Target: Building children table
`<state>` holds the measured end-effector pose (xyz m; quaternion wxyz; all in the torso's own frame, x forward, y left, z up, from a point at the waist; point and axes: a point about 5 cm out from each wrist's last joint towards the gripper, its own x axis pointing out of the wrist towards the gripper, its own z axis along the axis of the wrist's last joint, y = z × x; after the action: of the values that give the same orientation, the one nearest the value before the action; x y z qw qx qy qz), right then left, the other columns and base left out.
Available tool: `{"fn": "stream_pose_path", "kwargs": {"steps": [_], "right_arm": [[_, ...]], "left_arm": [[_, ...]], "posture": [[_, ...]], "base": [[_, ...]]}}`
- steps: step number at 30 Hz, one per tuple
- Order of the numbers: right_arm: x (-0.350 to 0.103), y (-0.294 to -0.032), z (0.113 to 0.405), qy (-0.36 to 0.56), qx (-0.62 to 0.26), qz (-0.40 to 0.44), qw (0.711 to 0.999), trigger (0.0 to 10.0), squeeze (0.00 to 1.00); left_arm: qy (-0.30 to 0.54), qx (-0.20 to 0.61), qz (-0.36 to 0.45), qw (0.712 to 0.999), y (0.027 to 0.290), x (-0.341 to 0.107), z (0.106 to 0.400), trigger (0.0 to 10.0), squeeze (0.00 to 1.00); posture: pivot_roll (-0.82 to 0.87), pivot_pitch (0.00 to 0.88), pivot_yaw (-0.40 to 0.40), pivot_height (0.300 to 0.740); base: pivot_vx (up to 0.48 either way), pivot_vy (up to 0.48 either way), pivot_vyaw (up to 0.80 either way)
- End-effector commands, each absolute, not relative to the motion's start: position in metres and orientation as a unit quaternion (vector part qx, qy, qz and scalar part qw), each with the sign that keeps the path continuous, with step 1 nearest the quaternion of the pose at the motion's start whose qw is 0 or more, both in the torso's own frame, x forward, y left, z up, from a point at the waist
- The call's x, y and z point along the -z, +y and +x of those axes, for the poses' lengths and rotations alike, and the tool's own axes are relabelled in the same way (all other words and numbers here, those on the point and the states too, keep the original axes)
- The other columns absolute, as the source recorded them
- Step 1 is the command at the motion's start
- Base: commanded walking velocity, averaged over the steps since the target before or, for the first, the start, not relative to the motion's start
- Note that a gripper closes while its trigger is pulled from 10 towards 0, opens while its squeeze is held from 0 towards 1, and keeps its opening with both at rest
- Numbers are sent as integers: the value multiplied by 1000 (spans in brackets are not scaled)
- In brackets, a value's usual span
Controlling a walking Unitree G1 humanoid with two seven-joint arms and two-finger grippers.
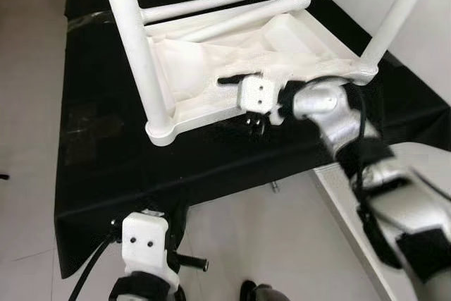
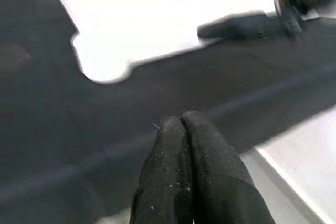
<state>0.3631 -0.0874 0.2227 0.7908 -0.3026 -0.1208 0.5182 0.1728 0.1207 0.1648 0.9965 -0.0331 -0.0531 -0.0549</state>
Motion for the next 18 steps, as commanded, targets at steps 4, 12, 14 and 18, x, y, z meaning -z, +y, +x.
{"fn": "stream_pose_path", "kwargs": {"steps": [4,12,14,18], "right_arm": [[-214,-83,356,-119,-472,-206,849,10000,0],[-186,-93,332,-113,-380,-106,912,10000,0],[-186,-93,332,-113,-380,-106,912,10000,0],[-167,-99,303,-77,-346,-82,931,10000,0]], "left_arm": [[-35,-4,-4,999,137,-159,186,10000,0],[-37,-65,20,997,161,-158,201,10000,0],[-37,-65,20,997,161,-158,201,10000,0],[-9,-70,31,997,166,-151,203,10000,0]], "posture": [[-25,181,-20,740],[-41,150,-12,740],[-41,150,-12,740],[-46,126,-1,740]], "base": [[0,0,0],[0,0,0],[0,0,0],[0,480,0]]}}
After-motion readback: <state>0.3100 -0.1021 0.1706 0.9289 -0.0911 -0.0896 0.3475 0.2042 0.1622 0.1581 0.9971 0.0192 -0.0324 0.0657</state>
